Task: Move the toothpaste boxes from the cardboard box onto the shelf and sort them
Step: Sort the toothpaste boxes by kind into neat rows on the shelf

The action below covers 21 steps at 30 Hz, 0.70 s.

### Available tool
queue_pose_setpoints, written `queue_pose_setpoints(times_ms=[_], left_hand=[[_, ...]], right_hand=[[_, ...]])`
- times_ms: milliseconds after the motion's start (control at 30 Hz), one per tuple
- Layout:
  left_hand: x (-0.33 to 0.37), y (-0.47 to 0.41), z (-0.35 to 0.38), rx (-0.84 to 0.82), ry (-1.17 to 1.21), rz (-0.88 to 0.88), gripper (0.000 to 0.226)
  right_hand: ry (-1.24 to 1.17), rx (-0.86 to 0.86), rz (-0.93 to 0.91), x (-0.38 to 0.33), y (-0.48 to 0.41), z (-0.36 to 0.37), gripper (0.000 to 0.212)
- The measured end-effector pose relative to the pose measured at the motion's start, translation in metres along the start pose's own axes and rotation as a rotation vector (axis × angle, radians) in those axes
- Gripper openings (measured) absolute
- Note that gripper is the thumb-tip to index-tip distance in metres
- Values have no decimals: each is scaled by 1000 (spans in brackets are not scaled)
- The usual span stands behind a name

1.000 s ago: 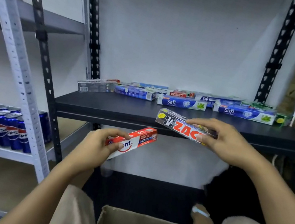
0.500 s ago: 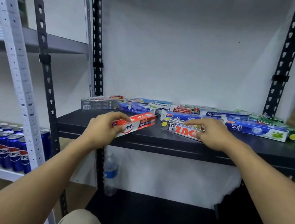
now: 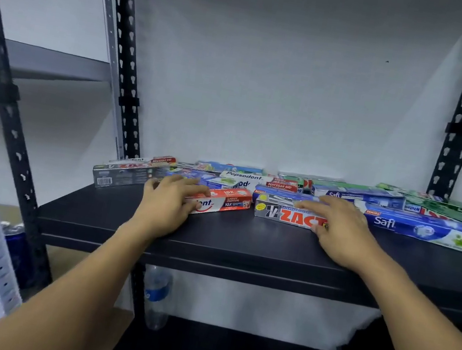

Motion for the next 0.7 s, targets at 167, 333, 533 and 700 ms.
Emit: queue_pose_setpoints(times_ms=[167, 333, 533, 700], left_hand=[[-12, 4, 3, 34, 136, -216, 64], [-16, 4, 7, -2, 235, -181, 56], [-14, 7, 4, 33, 282, -120, 51], [-16, 13, -3, 111, 430, 10, 45]], right_hand=[[6, 6, 44, 2, 1, 5, 52], [56, 3, 68, -1, 2, 6, 53], [25, 63, -111, -40, -16, -1, 53], [28, -194, -451, -106, -72, -1, 76]])
Point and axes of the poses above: each hand's wrist, its own y-axis away from the middle knuckle, its own z-axis out of the palm, x = y × z, the point moved 1 cm from there along -y, towards the middle knuckle, and after that the axes turned 10 degrees about -x, right-handed, at the moved point
